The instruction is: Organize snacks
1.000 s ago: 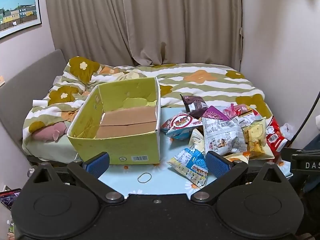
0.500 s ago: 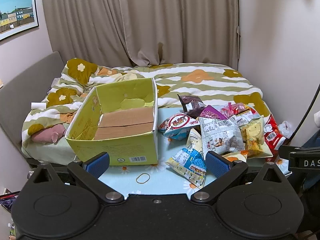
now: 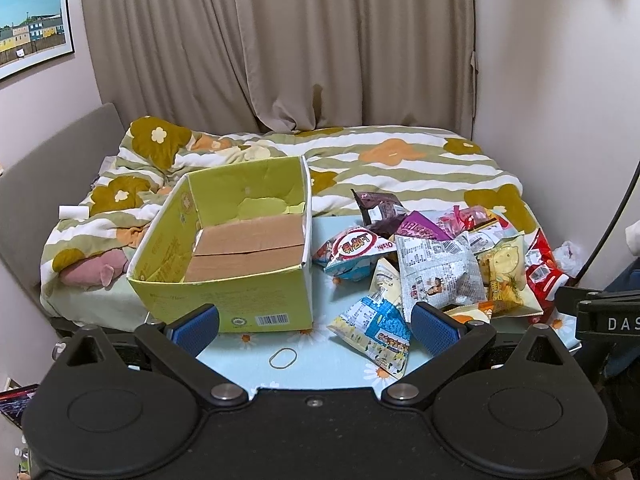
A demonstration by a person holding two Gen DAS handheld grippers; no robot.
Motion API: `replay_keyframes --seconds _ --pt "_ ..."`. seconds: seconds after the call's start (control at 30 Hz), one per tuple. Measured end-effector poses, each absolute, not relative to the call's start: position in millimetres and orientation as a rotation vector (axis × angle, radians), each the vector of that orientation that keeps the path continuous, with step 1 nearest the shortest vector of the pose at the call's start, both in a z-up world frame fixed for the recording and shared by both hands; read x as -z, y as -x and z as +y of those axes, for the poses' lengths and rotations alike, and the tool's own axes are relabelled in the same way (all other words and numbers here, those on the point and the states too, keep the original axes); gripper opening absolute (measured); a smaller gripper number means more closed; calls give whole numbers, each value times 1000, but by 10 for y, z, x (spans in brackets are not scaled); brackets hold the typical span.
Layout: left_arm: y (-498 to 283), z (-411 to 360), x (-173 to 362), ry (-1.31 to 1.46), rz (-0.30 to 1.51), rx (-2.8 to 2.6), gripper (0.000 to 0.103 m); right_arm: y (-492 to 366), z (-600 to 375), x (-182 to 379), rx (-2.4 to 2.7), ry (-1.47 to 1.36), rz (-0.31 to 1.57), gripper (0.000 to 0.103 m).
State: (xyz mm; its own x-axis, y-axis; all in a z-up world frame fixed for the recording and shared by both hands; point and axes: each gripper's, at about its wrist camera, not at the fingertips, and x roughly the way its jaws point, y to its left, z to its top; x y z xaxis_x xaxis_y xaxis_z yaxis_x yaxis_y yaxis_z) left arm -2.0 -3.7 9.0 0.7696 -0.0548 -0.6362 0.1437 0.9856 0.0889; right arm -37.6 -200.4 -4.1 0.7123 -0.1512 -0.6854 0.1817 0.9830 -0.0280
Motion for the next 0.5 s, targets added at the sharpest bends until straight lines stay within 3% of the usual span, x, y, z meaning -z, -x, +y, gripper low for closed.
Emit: replay_keyframes --seconds 0.5 --pt "8 -70 -109 -139 686 118 103 354 -1985 17 186 -42 755 103"
